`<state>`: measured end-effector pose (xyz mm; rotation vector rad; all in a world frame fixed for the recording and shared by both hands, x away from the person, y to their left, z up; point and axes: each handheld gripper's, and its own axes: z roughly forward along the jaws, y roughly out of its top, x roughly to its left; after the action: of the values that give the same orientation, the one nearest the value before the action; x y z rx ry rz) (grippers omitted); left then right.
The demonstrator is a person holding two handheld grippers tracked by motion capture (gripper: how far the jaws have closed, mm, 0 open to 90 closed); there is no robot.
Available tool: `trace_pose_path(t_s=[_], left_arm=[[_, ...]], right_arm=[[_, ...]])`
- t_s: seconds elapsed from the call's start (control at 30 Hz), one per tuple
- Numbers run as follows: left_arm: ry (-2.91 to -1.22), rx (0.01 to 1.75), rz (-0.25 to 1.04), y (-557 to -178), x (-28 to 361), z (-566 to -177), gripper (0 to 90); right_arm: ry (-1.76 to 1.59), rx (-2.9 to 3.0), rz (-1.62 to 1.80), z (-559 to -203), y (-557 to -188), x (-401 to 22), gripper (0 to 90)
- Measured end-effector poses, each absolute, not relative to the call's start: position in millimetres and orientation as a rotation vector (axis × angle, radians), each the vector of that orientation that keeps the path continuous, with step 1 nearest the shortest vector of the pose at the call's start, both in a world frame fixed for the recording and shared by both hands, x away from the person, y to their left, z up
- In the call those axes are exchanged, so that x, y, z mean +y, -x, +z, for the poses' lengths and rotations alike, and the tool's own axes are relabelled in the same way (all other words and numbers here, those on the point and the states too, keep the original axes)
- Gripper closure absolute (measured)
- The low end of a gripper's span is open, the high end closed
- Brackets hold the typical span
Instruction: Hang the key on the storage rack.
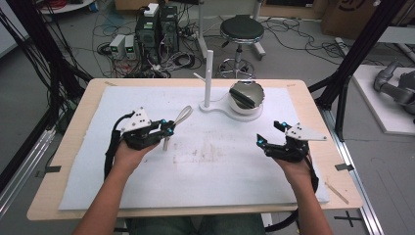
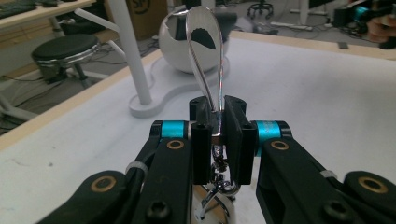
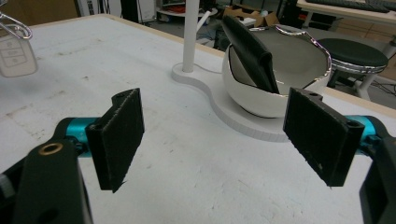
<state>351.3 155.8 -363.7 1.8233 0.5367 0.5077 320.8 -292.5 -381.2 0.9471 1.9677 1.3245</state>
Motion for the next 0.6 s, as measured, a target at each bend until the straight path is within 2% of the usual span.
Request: trace_pose_path(t_s=[0.6], left_arm=[[-1.752, 0.567, 0.652, -408, 99, -313, 81.4]], right_arm=[[-0.962, 1.97, 1.324, -383, -322, -293, 20.8]])
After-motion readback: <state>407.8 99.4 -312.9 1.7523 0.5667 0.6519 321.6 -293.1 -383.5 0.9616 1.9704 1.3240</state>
